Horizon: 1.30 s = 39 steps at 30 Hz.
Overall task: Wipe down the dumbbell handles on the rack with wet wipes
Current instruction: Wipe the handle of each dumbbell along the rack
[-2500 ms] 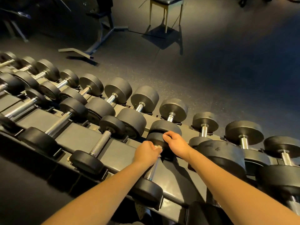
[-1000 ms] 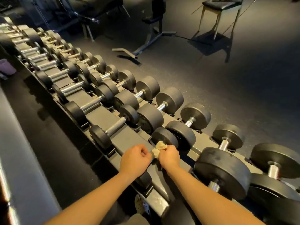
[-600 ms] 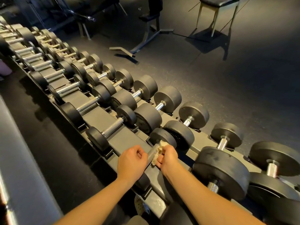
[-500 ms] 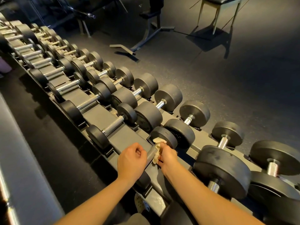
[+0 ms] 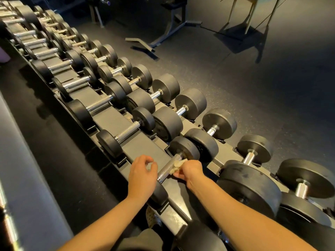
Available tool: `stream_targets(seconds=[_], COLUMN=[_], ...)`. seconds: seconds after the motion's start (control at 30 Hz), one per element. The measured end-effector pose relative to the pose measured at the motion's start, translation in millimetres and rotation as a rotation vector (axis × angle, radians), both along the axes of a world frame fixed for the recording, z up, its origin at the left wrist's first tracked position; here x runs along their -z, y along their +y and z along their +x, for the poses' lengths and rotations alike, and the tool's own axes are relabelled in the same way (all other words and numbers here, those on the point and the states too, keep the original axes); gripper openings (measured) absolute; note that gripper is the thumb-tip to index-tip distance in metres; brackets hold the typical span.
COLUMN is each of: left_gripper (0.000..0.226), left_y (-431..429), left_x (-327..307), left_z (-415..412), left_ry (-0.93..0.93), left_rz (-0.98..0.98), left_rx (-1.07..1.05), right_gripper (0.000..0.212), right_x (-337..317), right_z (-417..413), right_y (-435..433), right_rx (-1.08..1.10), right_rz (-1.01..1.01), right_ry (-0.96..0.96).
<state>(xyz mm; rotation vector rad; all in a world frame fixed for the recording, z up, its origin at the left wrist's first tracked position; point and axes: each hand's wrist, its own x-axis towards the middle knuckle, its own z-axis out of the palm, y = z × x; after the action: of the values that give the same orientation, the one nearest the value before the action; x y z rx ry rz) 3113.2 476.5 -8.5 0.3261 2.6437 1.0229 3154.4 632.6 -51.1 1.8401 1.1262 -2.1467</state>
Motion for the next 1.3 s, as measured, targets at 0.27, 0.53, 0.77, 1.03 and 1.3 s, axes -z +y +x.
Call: stream_targets(seconds=[0.27, 0.53, 0.77, 1.03, 1.3], left_gripper=[0.074, 0.066, 0.062, 0.058, 0.059], left_y=[-37, -34, -33, -36, -35], left_x=[6, 8, 11, 14, 11], left_z=[20, 22, 23, 20, 20], left_ry=[0.28, 0.301, 0.289, 0.299, 0.282], left_rz=[-0.167, -0.13, -0.108, -0.097, -0.114], left_rx=[0.326, 0.315, 0.262, 0.28, 0.277], right_gripper=[0.013, 0.022, 0.016, 0.027, 0.036], right_x=[-12, -24, -24, -33, -21], right_z=[17, 28, 18, 20, 13], right_y=[-24, -10, -26, -16, -13], right_rx=[-0.385, -0.631, -0.593, -1.047, -1.146], right_rz=[0.064, 0.108, 0.225, 0.352, 1.328], right_ry=[0.1, 0.086, 0.065, 0.125, 0.056])
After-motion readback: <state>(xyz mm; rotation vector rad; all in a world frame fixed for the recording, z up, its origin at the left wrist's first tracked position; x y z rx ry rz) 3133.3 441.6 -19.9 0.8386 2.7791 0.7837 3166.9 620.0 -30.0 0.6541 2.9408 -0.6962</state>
